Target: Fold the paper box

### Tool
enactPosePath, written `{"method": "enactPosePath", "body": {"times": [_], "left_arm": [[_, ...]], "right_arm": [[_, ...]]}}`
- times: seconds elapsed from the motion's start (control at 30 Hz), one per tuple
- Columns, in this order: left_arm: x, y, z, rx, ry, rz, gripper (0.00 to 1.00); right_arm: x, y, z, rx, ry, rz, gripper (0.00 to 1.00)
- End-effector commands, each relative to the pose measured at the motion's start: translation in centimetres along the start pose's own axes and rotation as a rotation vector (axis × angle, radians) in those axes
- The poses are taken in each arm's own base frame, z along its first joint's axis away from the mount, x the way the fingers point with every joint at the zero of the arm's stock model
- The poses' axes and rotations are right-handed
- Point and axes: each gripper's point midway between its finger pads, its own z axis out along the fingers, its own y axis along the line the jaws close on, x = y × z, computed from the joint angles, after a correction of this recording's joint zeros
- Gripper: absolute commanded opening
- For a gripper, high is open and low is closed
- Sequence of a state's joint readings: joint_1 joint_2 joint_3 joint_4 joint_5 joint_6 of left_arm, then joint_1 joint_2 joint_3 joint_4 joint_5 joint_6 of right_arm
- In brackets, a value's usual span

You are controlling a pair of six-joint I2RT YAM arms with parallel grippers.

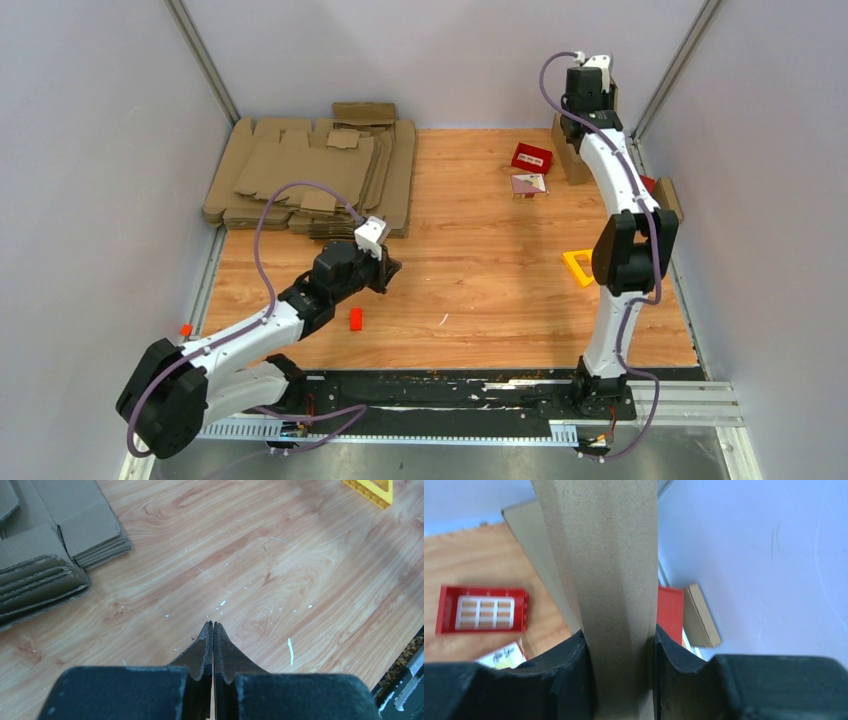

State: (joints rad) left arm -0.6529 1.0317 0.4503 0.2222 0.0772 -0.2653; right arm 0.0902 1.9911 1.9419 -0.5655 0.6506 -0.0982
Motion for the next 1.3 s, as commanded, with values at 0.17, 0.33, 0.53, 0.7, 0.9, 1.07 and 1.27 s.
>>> {"method": "enactPosePath", "body": {"times": [0.17,0.33,0.53,0.7,0.9,1.07,1.27], "left_arm": [[-0.7,-0.2,0.9,0.008,-0.018,-0.007,0.0],[-0.3,-0.1,1.4,0.008,0.005,-0.008,0.0],[0.1,-0.5,1.8,0.03,0.029,-0.017,0.0],[-0.2,-0.6,1.5,0.032,0.017,-0.017,0.0],[-0.4,-0.6,1.2,0.034,0.004,-0.023,0.0],[-0.4,-0.8,1.3,0.042,0.003,-0.029,0.0],[-0.5,-0.8,1.2,0.04,-0.006,-0.032,0.0]], "right_arm": [[-4.7,-0.5,7.8,0.114,-0.166,-0.13,0.46],[-4.0,-0.5,10.5,0.16,-0.192,-0.229,0.71],[-3.4,3.8,9.8,-0.12,-0.192,-0.142,1.0],[-6.1,5.5,5.1,-0.347,-0.267,0.018,1.0],[-7.9,4.5,-0.9,-0.478,-0.286,0.15,0.97],[-6.7,4.9,-6.1,-0.648,-0.244,0.247,0.95],[-1.5,6.6,-11.9,-0.859,-0.197,0.376,0.93]]}}
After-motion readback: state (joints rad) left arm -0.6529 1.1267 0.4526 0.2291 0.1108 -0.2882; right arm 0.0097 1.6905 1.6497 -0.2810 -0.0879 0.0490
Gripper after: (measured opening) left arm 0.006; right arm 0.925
